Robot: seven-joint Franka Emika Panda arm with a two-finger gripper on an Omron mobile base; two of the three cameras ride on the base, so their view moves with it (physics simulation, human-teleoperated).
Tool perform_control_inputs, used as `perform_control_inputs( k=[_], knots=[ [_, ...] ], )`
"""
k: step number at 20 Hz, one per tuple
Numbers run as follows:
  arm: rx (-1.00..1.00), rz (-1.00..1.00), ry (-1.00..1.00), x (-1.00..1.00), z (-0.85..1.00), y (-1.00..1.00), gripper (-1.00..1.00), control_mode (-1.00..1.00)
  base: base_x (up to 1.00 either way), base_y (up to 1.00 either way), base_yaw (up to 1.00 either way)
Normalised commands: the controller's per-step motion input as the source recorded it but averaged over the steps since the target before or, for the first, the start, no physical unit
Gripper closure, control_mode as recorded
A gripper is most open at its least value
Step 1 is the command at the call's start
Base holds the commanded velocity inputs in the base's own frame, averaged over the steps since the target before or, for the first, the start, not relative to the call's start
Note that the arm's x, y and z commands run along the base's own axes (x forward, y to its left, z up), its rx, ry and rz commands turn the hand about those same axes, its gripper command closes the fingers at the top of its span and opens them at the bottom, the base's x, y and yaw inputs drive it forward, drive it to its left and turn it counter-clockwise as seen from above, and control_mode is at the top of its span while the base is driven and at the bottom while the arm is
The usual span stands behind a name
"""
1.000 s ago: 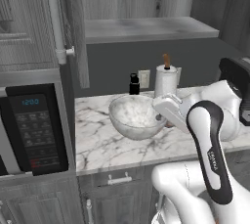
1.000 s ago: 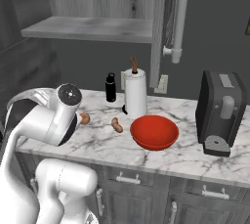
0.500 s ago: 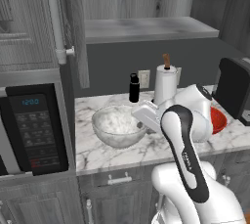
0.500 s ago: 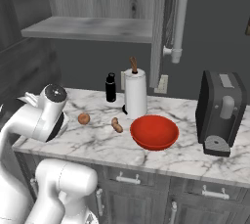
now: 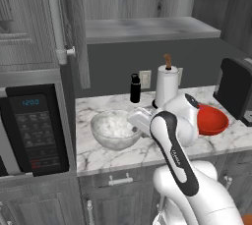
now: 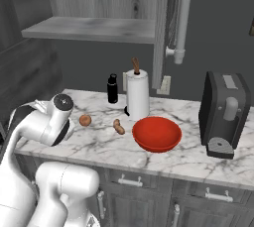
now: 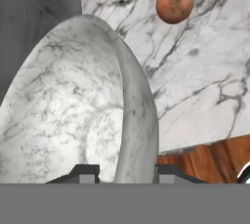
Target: Pick both bowls and place them on the counter. Then place the onion in one bowl and place the potato in the other bowl.
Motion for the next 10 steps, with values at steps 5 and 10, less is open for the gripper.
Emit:
perform_control_inputs(
  k=[5, 10],
  knots=[
    [0.00, 0.00, 0.00, 0.36, -0.39, 0.10, 1.00, -1.00, 0.00, 0.00, 0.00],
    [-0.01, 0.00, 0.01, 0.33, -0.42, 0.21, 1.00, -1.00, 0.00, 0.00, 0.00]
  ],
)
